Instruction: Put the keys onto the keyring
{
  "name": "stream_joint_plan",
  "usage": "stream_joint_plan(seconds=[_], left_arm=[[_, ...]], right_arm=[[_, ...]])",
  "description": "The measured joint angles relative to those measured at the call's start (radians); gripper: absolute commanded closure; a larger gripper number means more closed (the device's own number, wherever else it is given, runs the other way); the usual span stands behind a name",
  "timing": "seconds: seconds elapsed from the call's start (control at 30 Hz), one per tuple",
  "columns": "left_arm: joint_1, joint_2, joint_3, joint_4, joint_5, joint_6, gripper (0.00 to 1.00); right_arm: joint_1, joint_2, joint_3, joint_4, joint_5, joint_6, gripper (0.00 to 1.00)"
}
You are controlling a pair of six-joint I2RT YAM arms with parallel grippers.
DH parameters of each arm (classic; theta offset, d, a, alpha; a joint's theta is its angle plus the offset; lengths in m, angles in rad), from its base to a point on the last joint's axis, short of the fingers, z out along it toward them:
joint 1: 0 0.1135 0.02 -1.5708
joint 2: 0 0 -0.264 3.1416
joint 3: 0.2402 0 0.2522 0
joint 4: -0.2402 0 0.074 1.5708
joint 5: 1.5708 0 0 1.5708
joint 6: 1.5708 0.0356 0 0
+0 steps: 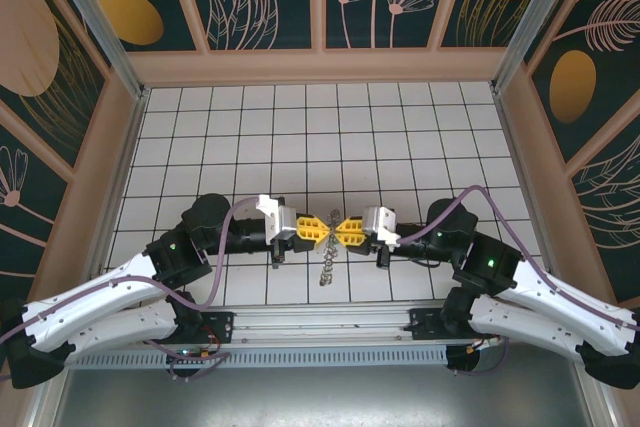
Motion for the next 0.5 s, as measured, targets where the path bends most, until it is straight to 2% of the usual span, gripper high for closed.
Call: stream_joint_plan(seconds=[0.23, 0.37, 0.5], left_arm=[[0.000, 0.013, 0.012, -0.019, 0.010, 0.001, 1.00], [0.000, 0.066, 0.078, -0.112, 0.005, 0.021, 0.84], [0.000, 0.117, 0.137, -0.203, -0.029, 0.059, 0.83]], right_arm=[[0.000, 0.000, 0.000, -0.011, 0.005, 0.003, 1.00], [0.000, 0.006, 0.009, -0.061, 0.038, -0.006, 1.00], [0.000, 0.037, 0.047, -0.121, 0.054, -0.027, 1.00]])
